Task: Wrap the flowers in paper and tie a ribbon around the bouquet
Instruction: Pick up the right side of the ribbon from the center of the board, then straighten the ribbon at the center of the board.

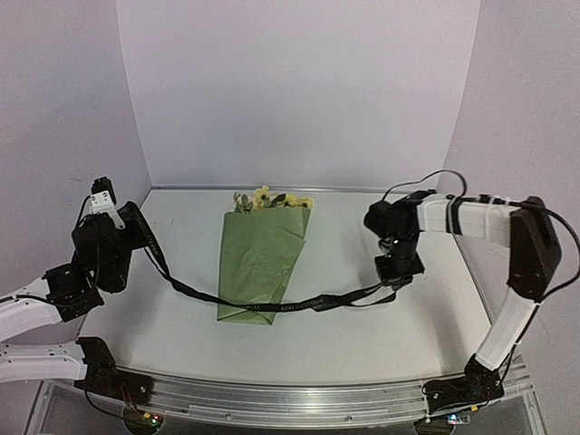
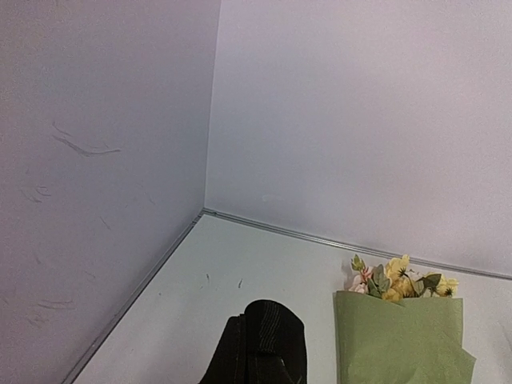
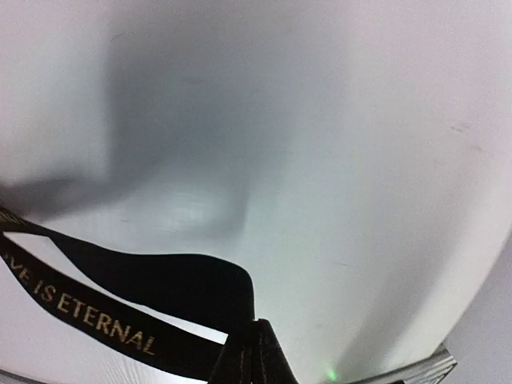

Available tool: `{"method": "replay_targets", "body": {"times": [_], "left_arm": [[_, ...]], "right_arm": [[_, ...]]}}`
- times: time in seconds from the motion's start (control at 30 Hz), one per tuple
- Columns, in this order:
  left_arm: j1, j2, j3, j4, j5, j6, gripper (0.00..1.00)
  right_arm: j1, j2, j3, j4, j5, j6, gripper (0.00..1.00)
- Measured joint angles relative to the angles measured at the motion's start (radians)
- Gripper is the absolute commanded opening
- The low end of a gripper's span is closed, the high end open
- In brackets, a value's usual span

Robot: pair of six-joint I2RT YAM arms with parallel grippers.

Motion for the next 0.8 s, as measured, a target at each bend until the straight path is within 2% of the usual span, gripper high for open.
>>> {"method": "replay_targets", "body": {"times": [0.17,0.3,0.57,0.8], "left_arm": [[0.000,-0.052,0.015,-0.007,-0.042,0.039,0.00],[0.000,-0.099,0.034,-0.008,-0.057,0.066,0.00],[0.000,-0.140,0.114,-0.101,-0.056,0.064,0.00],[0.000,-0.145,0.117,-0.297,-0.007,-0.081,0.00]], "right_arm": [[-0.114,-0.281,-0.021,-0.094,0.164,0.040,0.00],[-0.121,-0.436,-0.019,-0.154,0.290,0.036,0.00],[-0.143,-0.525,0.028,-0.263,0.538,-0.020,0.00],[-0.182,-0.618,0.015,-0.292,0.665,-0.041,0.00]]}}
